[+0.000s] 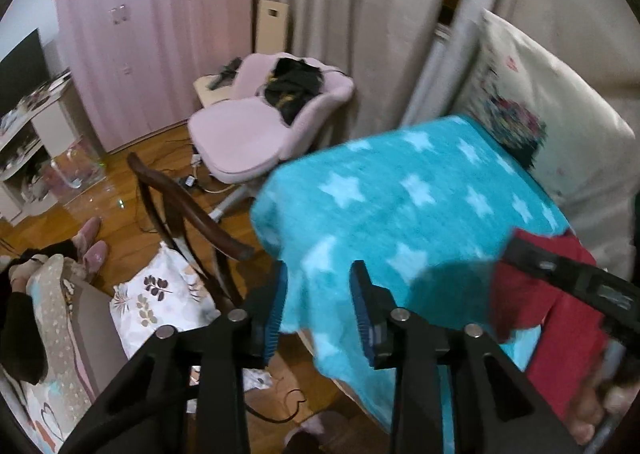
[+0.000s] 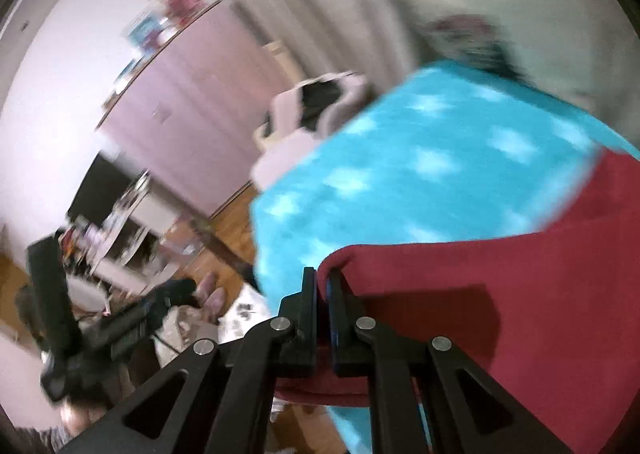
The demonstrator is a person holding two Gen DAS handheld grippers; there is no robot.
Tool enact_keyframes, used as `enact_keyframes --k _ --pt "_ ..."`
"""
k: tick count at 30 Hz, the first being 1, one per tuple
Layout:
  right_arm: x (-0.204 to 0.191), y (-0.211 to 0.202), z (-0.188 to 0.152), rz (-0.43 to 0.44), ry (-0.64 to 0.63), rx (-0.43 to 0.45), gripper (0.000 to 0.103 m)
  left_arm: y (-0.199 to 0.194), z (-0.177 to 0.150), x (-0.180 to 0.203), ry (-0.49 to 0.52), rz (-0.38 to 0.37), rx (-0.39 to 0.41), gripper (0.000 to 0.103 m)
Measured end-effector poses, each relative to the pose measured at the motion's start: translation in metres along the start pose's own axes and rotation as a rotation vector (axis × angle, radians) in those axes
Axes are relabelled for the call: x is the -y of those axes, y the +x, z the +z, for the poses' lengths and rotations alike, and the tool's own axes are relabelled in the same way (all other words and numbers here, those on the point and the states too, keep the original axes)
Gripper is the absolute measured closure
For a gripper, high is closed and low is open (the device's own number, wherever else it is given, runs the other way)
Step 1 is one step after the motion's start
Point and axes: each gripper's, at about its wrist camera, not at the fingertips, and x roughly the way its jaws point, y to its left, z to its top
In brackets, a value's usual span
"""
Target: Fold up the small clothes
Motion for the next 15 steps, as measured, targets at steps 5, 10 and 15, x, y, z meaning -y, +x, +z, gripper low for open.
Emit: enact_keyframes --k 5,10,15 --pt "0.000 0.044 0.009 -0.044 -0.001 -0.038 0.063 0.008 0.009 -0.001 0.032 -0.012 0.005 0.062" --pt "0.067 -0.009 -0.025 -0.158 0.179 0.023 0.055 0.023 0.001 0.038 0.131 -0.113 -0.042 0.061" --pt "0.156 -0.116 -0.114 -0.272 0.520 0.150 0.055 0.030 -0.031 0.104 0.279 -0.242 -0.114 0.061"
